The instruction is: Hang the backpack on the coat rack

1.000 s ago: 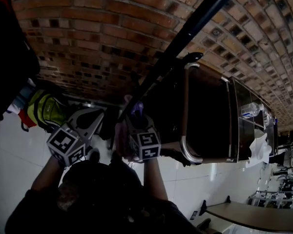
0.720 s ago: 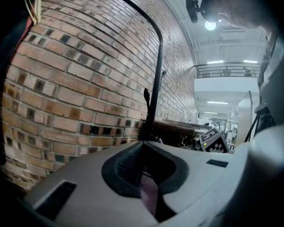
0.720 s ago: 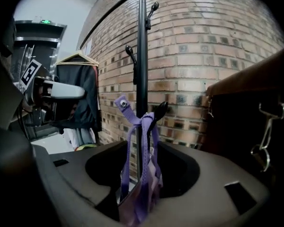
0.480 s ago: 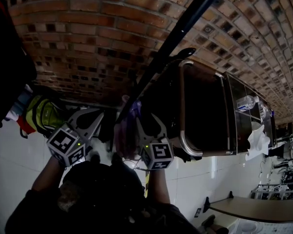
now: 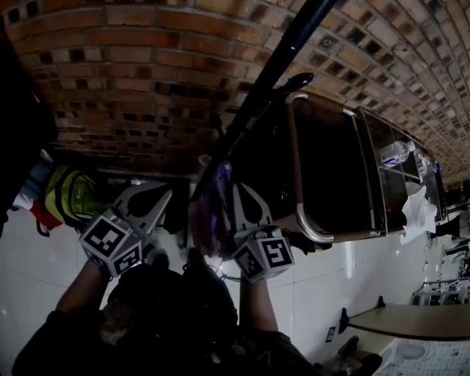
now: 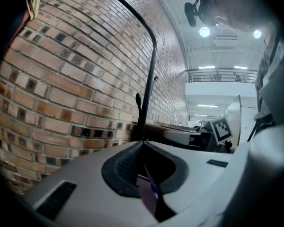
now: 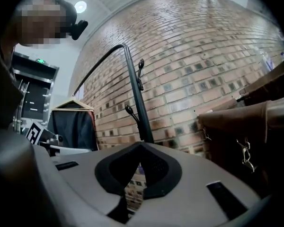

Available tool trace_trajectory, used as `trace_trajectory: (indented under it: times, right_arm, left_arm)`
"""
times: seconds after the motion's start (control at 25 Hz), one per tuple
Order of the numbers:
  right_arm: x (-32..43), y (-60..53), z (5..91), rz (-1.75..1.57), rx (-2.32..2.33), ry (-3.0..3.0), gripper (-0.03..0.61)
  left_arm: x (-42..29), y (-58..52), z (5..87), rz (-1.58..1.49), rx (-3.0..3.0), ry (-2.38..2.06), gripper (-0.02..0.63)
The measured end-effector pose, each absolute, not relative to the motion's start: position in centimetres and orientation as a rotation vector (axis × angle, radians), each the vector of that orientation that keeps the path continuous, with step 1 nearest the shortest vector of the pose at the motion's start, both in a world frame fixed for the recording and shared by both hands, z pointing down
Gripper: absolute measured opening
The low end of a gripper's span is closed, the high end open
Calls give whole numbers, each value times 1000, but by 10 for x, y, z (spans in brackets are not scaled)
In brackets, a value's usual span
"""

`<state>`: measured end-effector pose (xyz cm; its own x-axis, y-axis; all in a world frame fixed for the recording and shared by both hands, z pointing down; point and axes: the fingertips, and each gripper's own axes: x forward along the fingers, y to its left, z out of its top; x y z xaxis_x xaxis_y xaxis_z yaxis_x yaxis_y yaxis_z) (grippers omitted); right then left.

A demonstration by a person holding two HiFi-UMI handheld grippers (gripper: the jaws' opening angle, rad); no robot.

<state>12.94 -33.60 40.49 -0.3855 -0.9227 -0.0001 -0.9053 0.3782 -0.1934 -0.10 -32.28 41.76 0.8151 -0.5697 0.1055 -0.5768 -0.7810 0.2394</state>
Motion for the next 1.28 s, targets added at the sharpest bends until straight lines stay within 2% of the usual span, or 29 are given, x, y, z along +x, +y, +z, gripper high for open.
trace_trajectory:
  times: [0.56,1.0,1.28]
  right_arm:
    - [125,-277,384,-188,-1596,2624,-2]
    - [180,-113,392,-223,-1579,2643,-2]
    - [182,-10,394,-201,-1569,2666,-2]
  left_arm:
    - [25,-268,412,85,2751,-879,41]
    - [86,-110,410,75,2773,-908,41]
    - [93,-1,412,67,2766,-905,41]
